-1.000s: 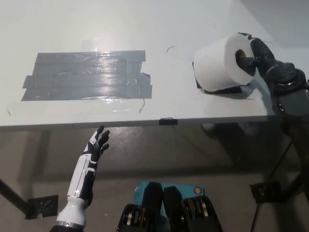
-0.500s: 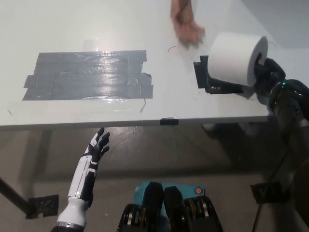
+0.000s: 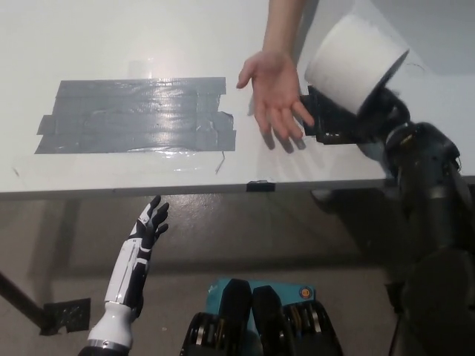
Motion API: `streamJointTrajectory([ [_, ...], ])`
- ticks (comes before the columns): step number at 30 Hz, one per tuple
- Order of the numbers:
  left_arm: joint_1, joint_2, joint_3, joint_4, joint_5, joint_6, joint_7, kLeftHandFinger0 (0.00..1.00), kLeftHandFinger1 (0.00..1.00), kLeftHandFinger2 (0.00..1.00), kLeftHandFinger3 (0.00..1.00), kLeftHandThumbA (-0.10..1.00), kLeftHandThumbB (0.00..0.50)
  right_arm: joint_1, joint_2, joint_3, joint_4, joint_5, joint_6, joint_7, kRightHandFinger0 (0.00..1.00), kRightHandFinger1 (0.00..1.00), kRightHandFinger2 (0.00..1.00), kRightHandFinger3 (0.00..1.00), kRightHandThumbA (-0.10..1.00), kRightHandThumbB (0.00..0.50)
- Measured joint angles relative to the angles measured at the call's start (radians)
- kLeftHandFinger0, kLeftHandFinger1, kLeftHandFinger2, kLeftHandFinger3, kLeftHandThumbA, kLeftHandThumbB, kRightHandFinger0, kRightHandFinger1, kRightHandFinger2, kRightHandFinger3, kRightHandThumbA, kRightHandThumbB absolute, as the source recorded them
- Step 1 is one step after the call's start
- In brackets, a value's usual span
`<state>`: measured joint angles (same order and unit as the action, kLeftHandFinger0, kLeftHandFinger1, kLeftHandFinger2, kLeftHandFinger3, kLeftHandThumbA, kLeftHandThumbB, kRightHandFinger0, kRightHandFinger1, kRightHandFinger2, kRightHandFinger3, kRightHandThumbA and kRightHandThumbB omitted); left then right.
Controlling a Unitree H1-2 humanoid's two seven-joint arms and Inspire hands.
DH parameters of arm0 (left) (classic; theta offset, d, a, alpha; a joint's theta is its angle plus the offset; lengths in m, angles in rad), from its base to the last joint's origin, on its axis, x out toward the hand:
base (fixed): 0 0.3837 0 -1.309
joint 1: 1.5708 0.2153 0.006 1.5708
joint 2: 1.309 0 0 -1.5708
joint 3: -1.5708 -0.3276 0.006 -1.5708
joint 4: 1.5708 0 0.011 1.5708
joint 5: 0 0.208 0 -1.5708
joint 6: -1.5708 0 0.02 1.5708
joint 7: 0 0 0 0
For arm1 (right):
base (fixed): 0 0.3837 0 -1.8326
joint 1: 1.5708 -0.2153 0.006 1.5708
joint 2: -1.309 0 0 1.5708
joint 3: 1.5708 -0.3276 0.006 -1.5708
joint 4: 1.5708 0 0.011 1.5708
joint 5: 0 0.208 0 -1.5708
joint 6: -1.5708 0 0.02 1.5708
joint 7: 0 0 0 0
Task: A toilet paper roll is kept on the black spot on the desk infront of the robot and the robot inserts its right thumb into the hole in the centre to grab the roll. Then it passes the roll to a person.
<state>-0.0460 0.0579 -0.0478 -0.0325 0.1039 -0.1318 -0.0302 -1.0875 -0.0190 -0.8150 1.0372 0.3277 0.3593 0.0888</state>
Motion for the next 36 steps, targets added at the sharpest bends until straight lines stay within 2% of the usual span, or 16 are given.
streamJointTrajectory([
  [2, 0.0, 0.0, -0.001, -0.001, 0.003, 0.0, 0.0, 1.0, 1.0, 1.0, 1.0, 1.0, 0.097, -0.02, 0.009, 0.001, -0.052, 0.039, 0.032, -0.002, 0.0, 0.12, 0.69, 0.88, -0.1, 0.123],
  [3, -0.001, 0.0, -0.001, -0.001, 0.004, 0.0, 0.0, 1.0, 1.0, 1.0, 1.0, 1.0, 0.097, -0.03, 0.012, 0.002, -0.072, 0.053, 0.044, -0.004, 0.0, 0.11, 0.68, 1.0, -0.1, 0.113],
  [4, -0.002, 0.0, -0.001, -0.001, 0.005, -0.001, 0.0, 1.0, 1.0, 1.0, 1.0, 1.0, 0.108, -0.042, 0.015, 0.008, -0.097, 0.07, 0.055, -0.007, 0.0, 0.11, 0.68, 1.0, -0.1, 0.09],
  [10, -0.005, 0.001, -0.002, -0.001, 0.006, -0.001, 0.0, 1.0, 1.0, 1.0, 1.0, 1.0, 0.1, -0.088, 0.014, 0.089, -0.162, 0.126, 0.087, -0.019, 0.0, 0.12, 0.66, 1.0, -0.1, 0.125],
  [13, -0.005, 0.001, -0.002, -0.001, 0.006, -0.001, 0.0, 1.0, 1.0, 1.0, 1.0, 1.0, 0.101, -0.095, 0.01, 0.124, -0.169, 0.141, 0.093, -0.025, 0.0, 0.11, 0.64, 1.0, -0.1, 0.104],
  [15, -0.005, 0.003, -0.002, -0.001, 0.007, -0.001, 0.0, 1.0, 1.0, 1.0, 1.0, 1.0, 0.112, -0.102, 0.006, 0.152, -0.171, 0.157, 0.099, -0.036, 0.0, 0.14, 0.68, 1.0, -0.1, 0.111],
  [16, -0.006, 0.004, -0.002, -0.001, 0.007, -0.001, 0.0, 1.0, 1.0, 1.0, 1.0, 1.0, 0.116, -0.105, 0.003, 0.161, -0.171, 0.162, 0.101, -0.039, 0.0, 0.15, 0.7, 0.96, -0.1, 0.112],
  [17, -0.006, 0.005, -0.002, -0.001, 0.007, -0.001, 0.0, 1.0, 1.0, 1.0, 1.0, 1.0, 0.115, -0.109, 0.0, 0.172, -0.172, 0.167, 0.103, -0.044, 0.0, 0.15, 0.71, 0.85, -0.1, 0.108],
  [18, -0.006, 0.005, -0.002, -0.001, 0.007, -0.001, 0.0, 1.0, 1.0, 1.0, 1.0, 1.0, 0.115, -0.113, -0.003, 0.181, -0.172, 0.168, 0.104, -0.046, 0.0, 0.16, 0.76, 0.92, -0.1, 0.106],
  [20, -0.007, 0.005, -0.002, -0.001, 0.007, -0.001, 0.0, 1.0, 1.0, 1.0, 1.0, 1.0, 0.123, -0.123, -0.015, 0.217, -0.175, 0.167, 0.106, -0.048, 0.0, 0.17, 0.81, 0.81, -0.1, 0.099],
  [22, -0.009, 0.005, -0.002, -0.001, 0.006, -0.001, 0.0, 1.0, 1.0, 1.0, 1.0, 1.0, 0.118, -0.133, -0.026, 0.254, -0.172, 0.163, 0.105, -0.048, 0.0, 0.28, 0.92, 0.74, -0.1, 0.103],
  [23, -0.009, 0.005, -0.002, -0.001, 0.006, -0.001, 0.0, 1.0, 1.0, 1.0, 1.0, 1.0, 0.118, -0.137, -0.031, 0.272, -0.168, 0.157, 0.104, -0.048, 0.0, 0.4, 0.97, 0.91, -0.1, 0.097],
  [24, -0.009, 0.005, -0.003, -0.001, 0.007, -0.001, 0.0, 1.0, 1.0, 1.0, 1.0, 1.0, 0.113, -0.142, -0.04, 0.301, -0.16, 0.147, 0.101, -0.049, 0.0, 0.52, 1.0, 1.0, -0.1, 0.102],
  [29, -0.009, 0.006, -0.006, -0.001, 0.008, -0.001, 0.0, 1.0, 1.0, 1.0, 1.0, 1.0, 0.106, -0.162, -0.085, 0.474, -0.071, 0.057, 0.068, -0.07, 0.03, 0.6, 0.98, 1.0, -0.1, 0.152],
  [34, -0.009, 0.006, -0.007, -0.001, 0.009, 0.0, 0.0, 1.0, 1.0, 1.0, 1.0, 1.0, 0.108, -0.179, -0.122, 0.648, 0.061, -0.048, 0.006, -0.082, 0.13, 0.67, 0.98, 1.0, -0.1, 0.154],
  [36, -0.009, 0.006, -0.007, -0.001, 0.009, 0.0, 0.0, 1.0, 1.0, 1.0, 1.0, 1.0, 0.108, -0.19, -0.134, 0.713, 0.108, -0.087, -0.016, -0.089, 0.13, 0.66, 0.96, 1.0, -0.1, 0.16],
])
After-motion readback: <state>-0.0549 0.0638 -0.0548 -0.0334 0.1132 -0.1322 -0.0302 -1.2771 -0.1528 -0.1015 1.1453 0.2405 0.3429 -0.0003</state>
